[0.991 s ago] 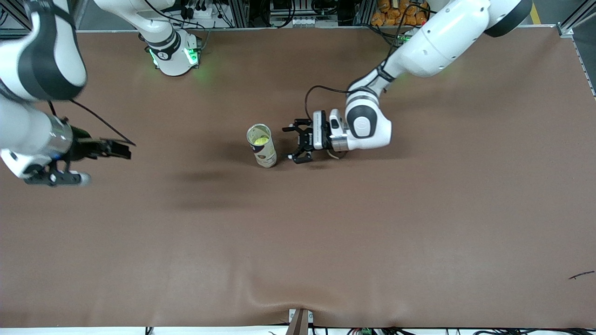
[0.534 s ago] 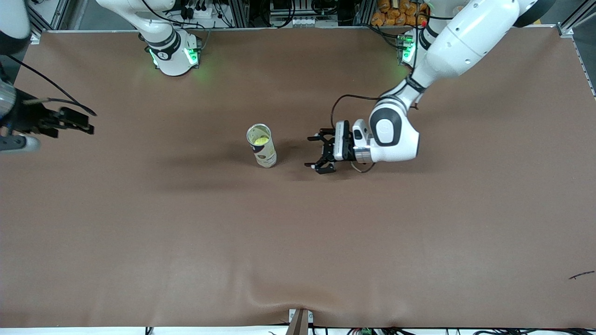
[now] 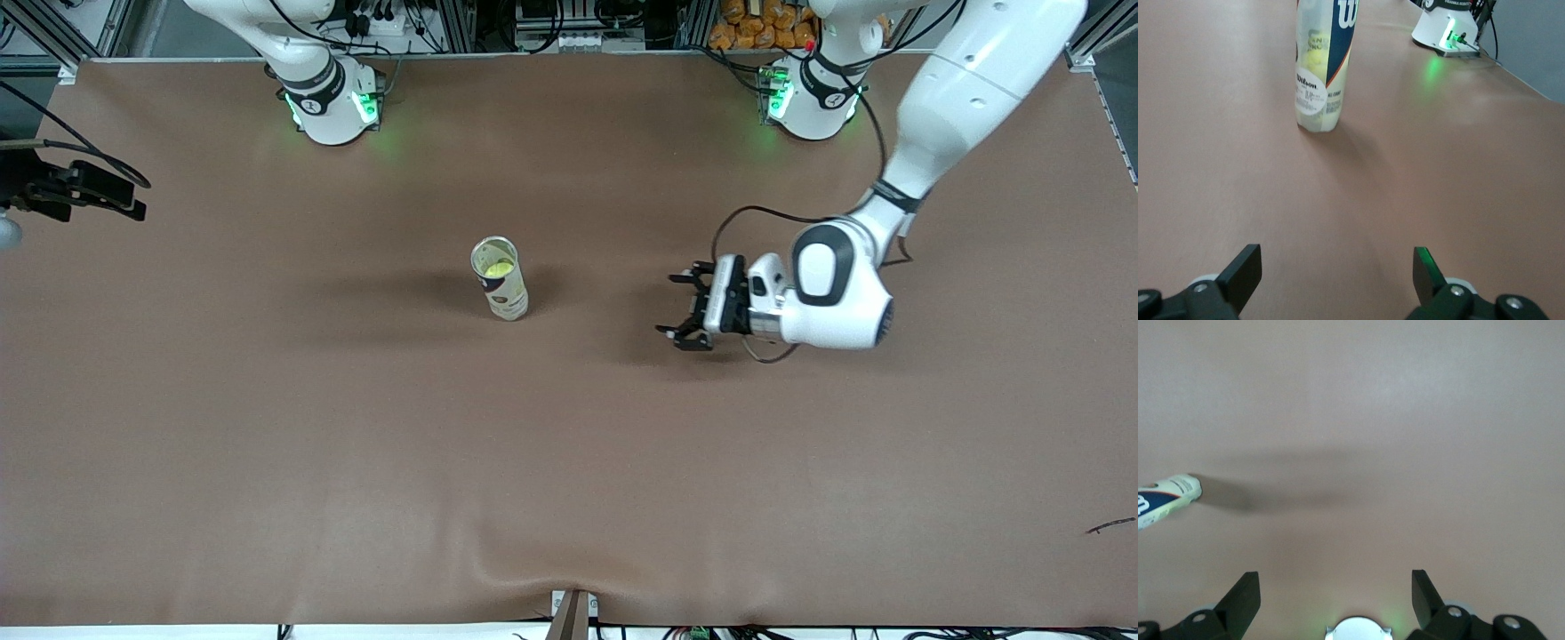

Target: Insert tennis ball vertically with right arm

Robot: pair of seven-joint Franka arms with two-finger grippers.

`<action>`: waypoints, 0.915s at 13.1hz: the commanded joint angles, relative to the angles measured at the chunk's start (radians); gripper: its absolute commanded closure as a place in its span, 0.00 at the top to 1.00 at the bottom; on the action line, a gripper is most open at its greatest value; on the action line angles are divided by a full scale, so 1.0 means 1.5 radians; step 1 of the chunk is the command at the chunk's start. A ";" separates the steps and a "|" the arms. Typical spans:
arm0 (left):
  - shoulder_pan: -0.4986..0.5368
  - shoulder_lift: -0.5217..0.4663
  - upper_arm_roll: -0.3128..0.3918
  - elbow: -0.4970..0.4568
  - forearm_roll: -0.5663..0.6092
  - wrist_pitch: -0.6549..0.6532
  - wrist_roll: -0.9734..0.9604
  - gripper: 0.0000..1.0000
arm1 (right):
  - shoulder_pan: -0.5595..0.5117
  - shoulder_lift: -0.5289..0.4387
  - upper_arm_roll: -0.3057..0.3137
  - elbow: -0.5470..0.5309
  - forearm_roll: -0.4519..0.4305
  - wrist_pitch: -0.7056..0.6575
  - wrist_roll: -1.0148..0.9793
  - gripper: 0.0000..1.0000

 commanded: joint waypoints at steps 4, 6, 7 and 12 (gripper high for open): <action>0.043 -0.065 -0.004 0.046 0.231 -0.104 -0.198 1.00 | 0.038 -0.027 -0.009 -0.019 -0.053 0.010 0.015 1.00; 0.052 -0.073 -0.003 0.087 0.301 -0.161 -0.273 1.00 | 0.035 -0.024 -0.018 -0.017 -0.043 0.015 0.017 1.00; 0.053 -0.074 -0.003 0.109 0.341 -0.198 -0.337 1.00 | 0.036 -0.022 -0.018 -0.012 -0.042 0.013 0.017 1.00; 0.057 -0.105 -0.004 0.186 0.429 -0.347 -0.614 1.00 | 0.023 -0.019 -0.019 0.010 -0.017 0.012 0.016 1.00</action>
